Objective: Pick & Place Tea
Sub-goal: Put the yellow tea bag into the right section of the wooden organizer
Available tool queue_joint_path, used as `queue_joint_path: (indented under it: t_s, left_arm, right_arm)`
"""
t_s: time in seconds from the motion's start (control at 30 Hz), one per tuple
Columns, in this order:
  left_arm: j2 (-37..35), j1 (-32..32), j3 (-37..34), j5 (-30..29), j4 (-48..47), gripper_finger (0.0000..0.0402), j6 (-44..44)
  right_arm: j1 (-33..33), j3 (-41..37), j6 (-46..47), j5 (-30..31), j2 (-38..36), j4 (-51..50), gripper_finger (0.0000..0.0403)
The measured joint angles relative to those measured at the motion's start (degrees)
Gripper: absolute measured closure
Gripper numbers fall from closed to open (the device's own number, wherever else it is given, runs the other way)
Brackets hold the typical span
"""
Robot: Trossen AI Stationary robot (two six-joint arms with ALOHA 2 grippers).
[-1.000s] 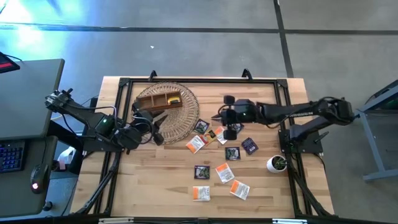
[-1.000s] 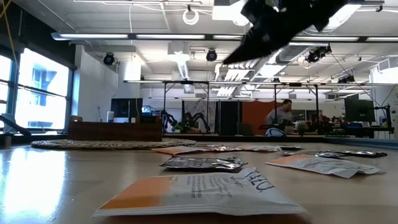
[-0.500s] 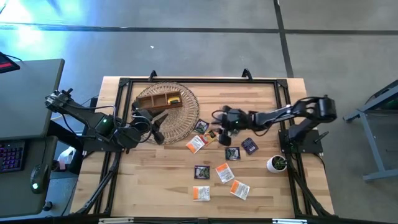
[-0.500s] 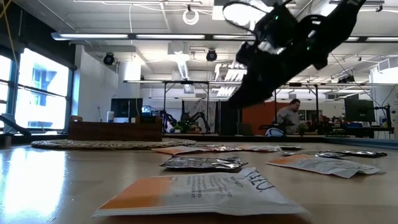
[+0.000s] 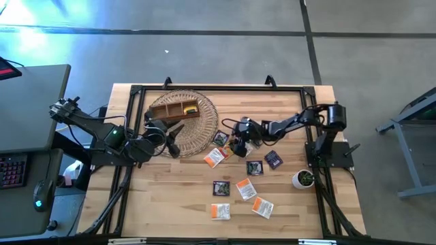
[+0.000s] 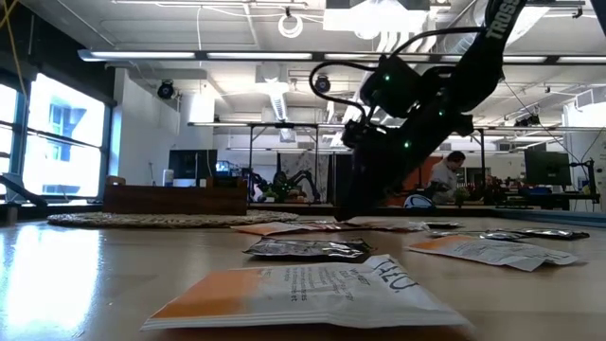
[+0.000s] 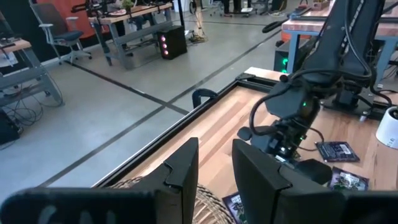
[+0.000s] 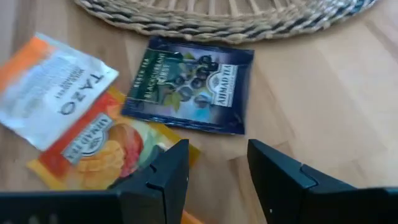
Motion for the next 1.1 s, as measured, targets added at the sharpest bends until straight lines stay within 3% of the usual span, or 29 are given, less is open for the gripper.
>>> queue_joint_path:
  t_s: [0.13, 0.53, 0.67, 0.9, 1.1]
  left_arm:
    - [0.02, 0.00, 0.00, 0.00, 0.00, 0.0305, 0.05]
    - [0.02, 0.00, 0.00, 0.01, -0.02, 0.0305, 0.05]
    - [0.02, 0.00, 0.00, 0.02, -0.02, 0.0305, 0.05]
    - [0.02, 0.00, 0.00, 0.02, -0.02, 0.0305, 0.05]
    - [0.04, 0.00, 0.00, 0.00, -0.32, 0.0305, 0.05]
  right_arm:
    - [-0.14, 0.00, 2.12, -4.80, 0.00, -0.35, 0.0252]
    - [0.37, -0.08, 2.19, -3.28, 0.00, -0.63, 0.0267]
    - [0.34, -0.22, 2.03, -3.17, 0.00, -0.80, 0.0298]
    - [0.34, -0.22, -5.36, -3.15, 0.04, -0.79, 0.0393]
    - [0.32, -0.22, -7.13, -0.25, 0.07, 0.90, 0.0389]
